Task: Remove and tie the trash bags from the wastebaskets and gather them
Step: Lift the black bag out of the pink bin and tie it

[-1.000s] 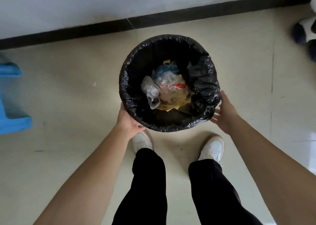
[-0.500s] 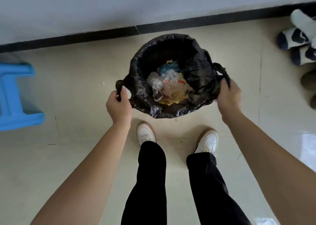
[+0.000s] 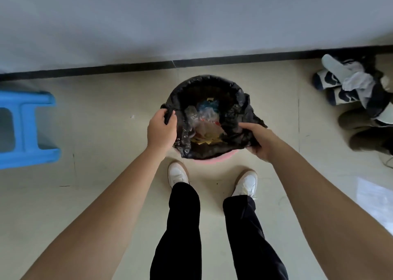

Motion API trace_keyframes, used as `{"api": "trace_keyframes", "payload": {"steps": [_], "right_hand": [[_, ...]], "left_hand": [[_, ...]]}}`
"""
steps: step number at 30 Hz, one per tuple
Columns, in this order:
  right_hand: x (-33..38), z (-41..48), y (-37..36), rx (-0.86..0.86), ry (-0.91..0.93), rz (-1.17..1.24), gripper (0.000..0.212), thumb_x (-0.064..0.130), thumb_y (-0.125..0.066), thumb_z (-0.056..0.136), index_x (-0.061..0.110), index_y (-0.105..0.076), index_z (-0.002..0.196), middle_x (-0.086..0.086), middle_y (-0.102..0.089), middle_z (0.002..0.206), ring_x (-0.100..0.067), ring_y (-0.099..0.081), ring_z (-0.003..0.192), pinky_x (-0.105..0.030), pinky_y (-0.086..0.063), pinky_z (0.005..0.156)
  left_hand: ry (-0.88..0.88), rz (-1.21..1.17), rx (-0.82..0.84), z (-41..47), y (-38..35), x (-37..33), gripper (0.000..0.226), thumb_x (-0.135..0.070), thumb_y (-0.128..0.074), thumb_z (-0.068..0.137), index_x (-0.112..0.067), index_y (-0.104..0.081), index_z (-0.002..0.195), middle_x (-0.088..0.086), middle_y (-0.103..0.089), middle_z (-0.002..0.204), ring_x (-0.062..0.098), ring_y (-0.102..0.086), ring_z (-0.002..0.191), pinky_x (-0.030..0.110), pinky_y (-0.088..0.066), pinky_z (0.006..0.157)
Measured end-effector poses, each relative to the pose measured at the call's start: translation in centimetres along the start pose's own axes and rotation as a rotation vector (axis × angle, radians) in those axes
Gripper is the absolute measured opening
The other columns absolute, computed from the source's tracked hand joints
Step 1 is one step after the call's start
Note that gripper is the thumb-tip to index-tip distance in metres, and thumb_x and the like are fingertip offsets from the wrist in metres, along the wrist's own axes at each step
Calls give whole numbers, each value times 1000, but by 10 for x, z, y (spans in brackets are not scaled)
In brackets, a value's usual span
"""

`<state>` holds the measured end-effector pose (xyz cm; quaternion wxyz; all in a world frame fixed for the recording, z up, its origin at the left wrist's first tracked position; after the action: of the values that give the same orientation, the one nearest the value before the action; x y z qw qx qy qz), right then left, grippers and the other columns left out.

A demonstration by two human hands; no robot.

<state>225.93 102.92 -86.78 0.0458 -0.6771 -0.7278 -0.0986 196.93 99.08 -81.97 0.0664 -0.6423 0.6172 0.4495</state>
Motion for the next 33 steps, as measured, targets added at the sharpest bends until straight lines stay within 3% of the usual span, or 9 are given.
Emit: {"api": "trace_keyframes", "payload": {"steps": [2,6,9,15,21,24,27,30,33], "right_hand": [[-21,20,4,19,-48,-152,49,39,-82,74,14,-68,113,-2,-76,96,-17,-71,78,-27,-58,65],[-28,27,1,-269,269,-410,34,39,-69,84,16,-67,109,-1,-67,97,-22,-61,87,-30,-48,68],[-32,21,-12,-295,351,-445,30,38,-69,85,18,-66,107,2,-65,94,-20,-60,91,-29,-48,78],[12,-42,-15,-504,657,-564,53,54,-35,101,15,-43,65,-7,-57,77,-26,-53,66,-31,-39,60],[62,-138,-12,-517,942,-789,34,35,-39,103,6,-54,93,-8,-57,87,-31,-54,71,-36,-40,65],[84,-207,-6,-548,1064,-755,33,35,-40,102,5,-55,98,-10,-60,94,-31,-56,72,-39,-45,65],[99,-267,6,-589,1090,-636,30,32,-43,102,5,-55,105,-12,-55,109,-33,-58,81,-43,-49,68],[122,-338,15,-588,1260,-507,25,26,-48,101,4,-57,105,-7,-52,120,-19,-54,98,-33,-49,84],[147,-403,11,-392,1302,-494,28,26,-43,104,5,-58,116,3,-52,112,-10,-47,105,-14,-33,92]], "left_hand": [[-20,-50,4,0,-3,6,17,-23,-49,99,-17,-60,86,9,-47,63,24,-45,57,39,-38,55],[-235,118,106,-12,-24,-4,26,-12,-43,99,-9,-66,112,7,-52,63,14,-52,49,31,-44,50],[-379,171,99,-28,-33,-19,21,-4,-46,97,-3,-67,99,3,-50,74,7,-54,54,22,-44,54],[-444,197,24,-44,-18,-41,22,-18,-48,95,-6,-62,84,12,-55,59,33,-58,53,44,-46,49],[-405,247,-130,-75,36,-100,24,-29,-58,94,-17,-56,73,-6,-50,55,17,-49,54,31,-40,54],[-380,310,-116,-103,62,-134,39,-40,-51,97,-9,-59,76,2,-57,54,23,-58,54,37,-48,56],[-344,266,-190,-127,97,-170,35,-33,-52,97,-12,-48,70,11,-47,64,31,-52,67,37,-37,58],[-334,105,-243,-153,139,-217,36,-31,-54,93,-10,-43,66,24,-50,72,37,-51,78,38,-39,63],[-300,-179,-128,-189,167,-268,15,-20,-60,93,-8,-61,83,7,-61,80,12,-58,76,24,-42,69]]}}
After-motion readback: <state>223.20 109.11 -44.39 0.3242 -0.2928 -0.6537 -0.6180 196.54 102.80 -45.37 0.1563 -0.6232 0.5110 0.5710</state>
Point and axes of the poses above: each hand's wrist, its own z-axis towards the middle knuckle, its own y-axis out of the back of the hand, x = y × z, the point moved 6 cm from there along z, towards the middle knuckle
